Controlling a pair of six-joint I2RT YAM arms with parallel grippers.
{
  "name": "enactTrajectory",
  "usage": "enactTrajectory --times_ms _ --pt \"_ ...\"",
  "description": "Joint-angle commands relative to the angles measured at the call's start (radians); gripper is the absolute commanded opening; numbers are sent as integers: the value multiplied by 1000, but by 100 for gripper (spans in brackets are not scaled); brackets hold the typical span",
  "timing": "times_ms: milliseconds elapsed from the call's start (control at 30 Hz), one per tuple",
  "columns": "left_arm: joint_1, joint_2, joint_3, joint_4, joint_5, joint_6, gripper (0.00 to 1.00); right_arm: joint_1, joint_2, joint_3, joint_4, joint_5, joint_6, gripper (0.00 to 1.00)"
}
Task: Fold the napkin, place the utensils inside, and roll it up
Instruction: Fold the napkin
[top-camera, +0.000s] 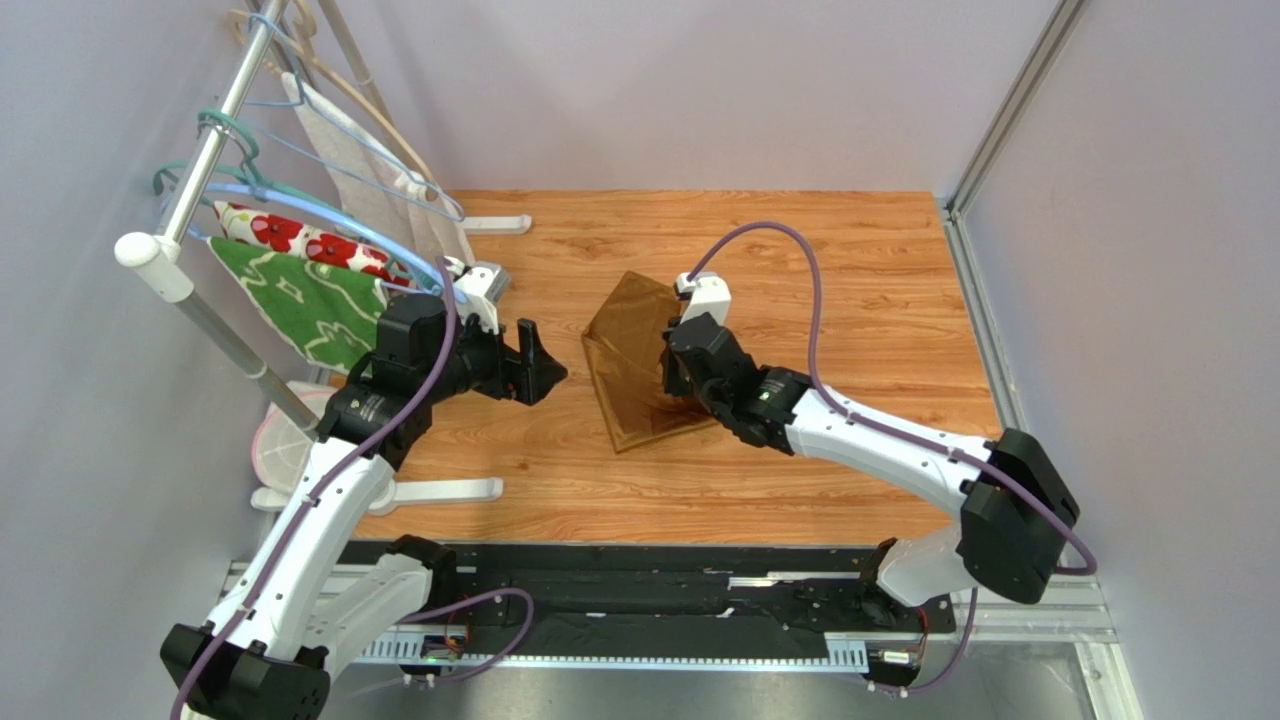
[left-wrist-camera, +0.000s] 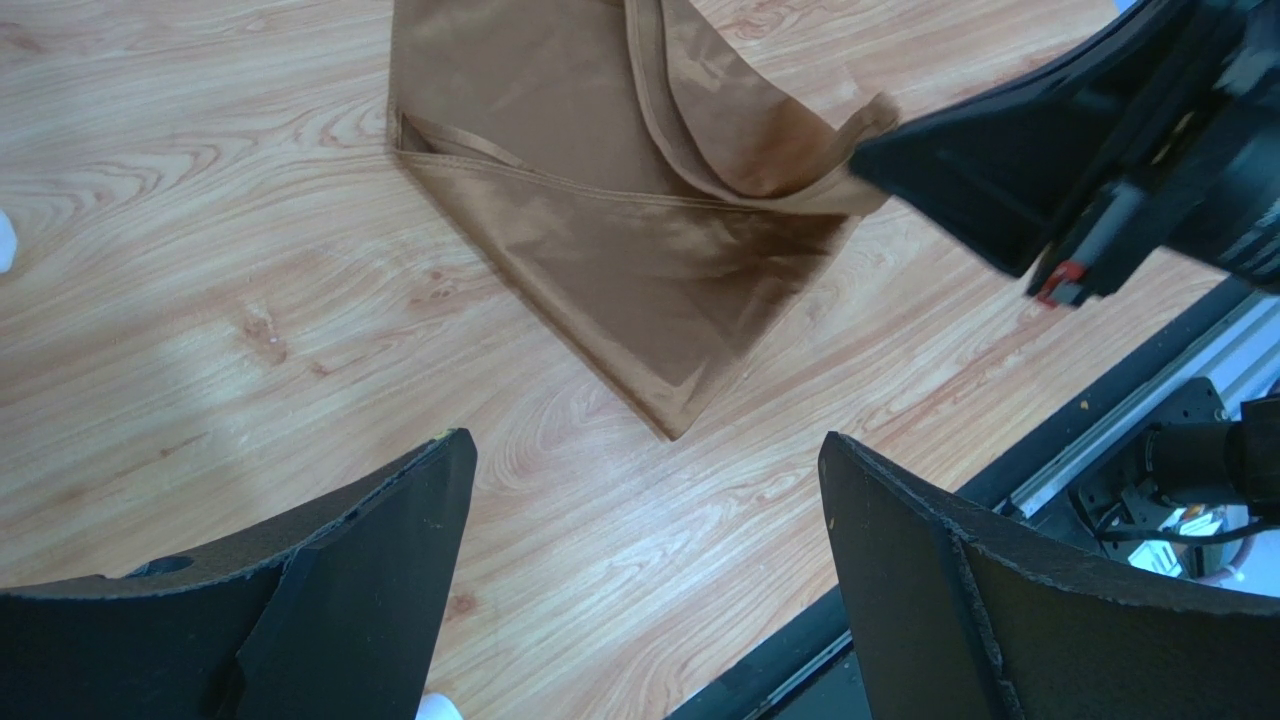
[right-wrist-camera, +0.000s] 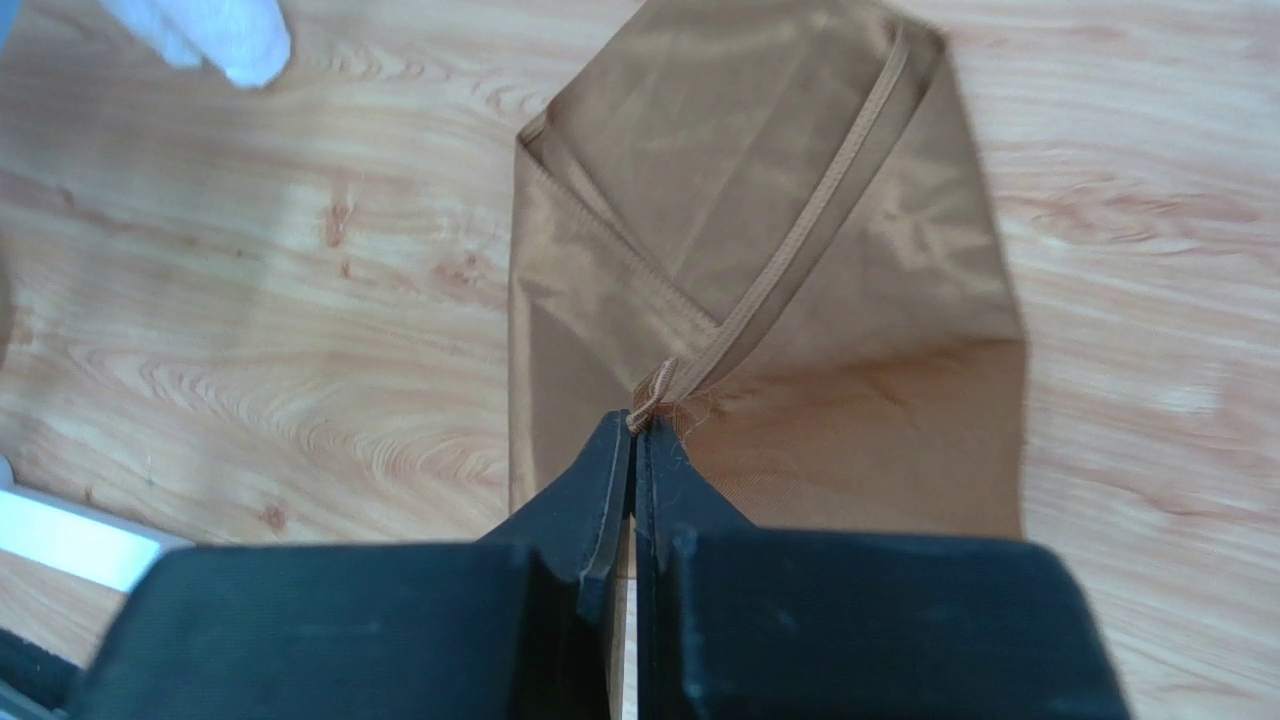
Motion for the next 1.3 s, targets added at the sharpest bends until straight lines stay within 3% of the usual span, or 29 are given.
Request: enactTrajectory --times_ms 0,1067,1100,1133,1167,1233,1267 --pt "6 -15 0 21 2 -1 94 41 60 -8 84 2 49 0" --pt "6 4 -3 21 7 -3 94 180 313 -18 178 57 110 1" --pt "6 5 -3 21 5 -1 94 180 314 -14 165 45 104 8" --pt "5 7 -3 22 5 -3 94 180 304 -11 162 36 91 31" --pt "6 10 -3 21 2 -3 94 180 292 -10 162 26 77 41" --pt "5 14 -4 21 -3 -1 94 179 264 -7 170 -29 29 56" --pt "6 19 -4 21 -4 -1 94 177 227 1 156 -50 -6 57"
